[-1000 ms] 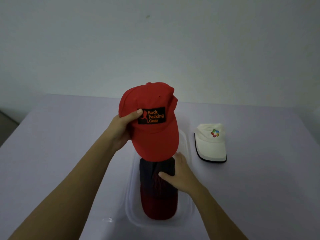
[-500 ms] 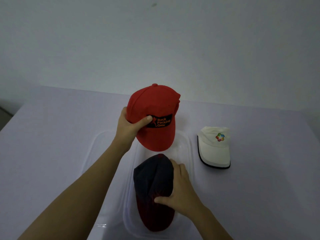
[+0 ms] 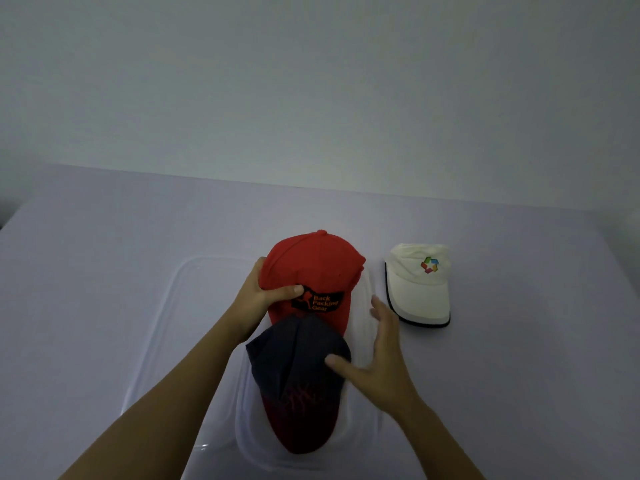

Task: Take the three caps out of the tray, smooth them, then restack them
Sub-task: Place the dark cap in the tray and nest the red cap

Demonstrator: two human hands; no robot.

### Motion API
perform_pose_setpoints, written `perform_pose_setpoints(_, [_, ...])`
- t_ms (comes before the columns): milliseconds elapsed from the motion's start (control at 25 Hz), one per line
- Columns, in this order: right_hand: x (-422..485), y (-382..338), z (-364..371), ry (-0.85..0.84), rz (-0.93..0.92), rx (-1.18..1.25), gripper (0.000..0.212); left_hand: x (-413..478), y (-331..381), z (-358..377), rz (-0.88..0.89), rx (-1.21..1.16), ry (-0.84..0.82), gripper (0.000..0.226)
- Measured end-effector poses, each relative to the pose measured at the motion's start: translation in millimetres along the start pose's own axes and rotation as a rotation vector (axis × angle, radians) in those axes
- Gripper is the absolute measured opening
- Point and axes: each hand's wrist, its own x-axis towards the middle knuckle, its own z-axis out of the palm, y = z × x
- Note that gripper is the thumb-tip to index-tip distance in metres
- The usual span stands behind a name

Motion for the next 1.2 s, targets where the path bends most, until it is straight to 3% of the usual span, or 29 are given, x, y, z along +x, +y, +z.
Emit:
perform_pose_setpoints(160, [23,1,-7,-0.023,0.011,0.001,0.082,-3,0,1,-0.01,-0.033,-0.005,0.075])
perform_pose_setpoints(280, [30,-4,-1,0.118,-0.098,-0.018,0.035,-3,3,5,-0.015,-0.04,0.015,0.071])
perform_pose_setpoints(360, [26,-3,5,0.108,-0.124,-0.061,0.016,-3,5,7,-0.01,-0.049,0.029,0.07])
perform_pose_setpoints(520, [10,4,13,-0.076,-0.108,-0.152,0.018,-1,6,7,0.006,-0.019,0.027,0.069])
perform_pose_setpoints(800, [9,22,10,-0.054,-0.018,0.259,0.026,-4,4,7,-0.074,0.07,-0.087,0.056])
perform_pose_setpoints(1080, [14,17,24,0.139,-0.108,-0.08,0.016,-11,6,8,-0.282,-0.005,-0.131,0.038])
perform_pose_setpoints(1200, [13,17,32,0.216,-0.143,-0.214,0.024,-9,14,8,-0.366,0.226,-0.128,0.021])
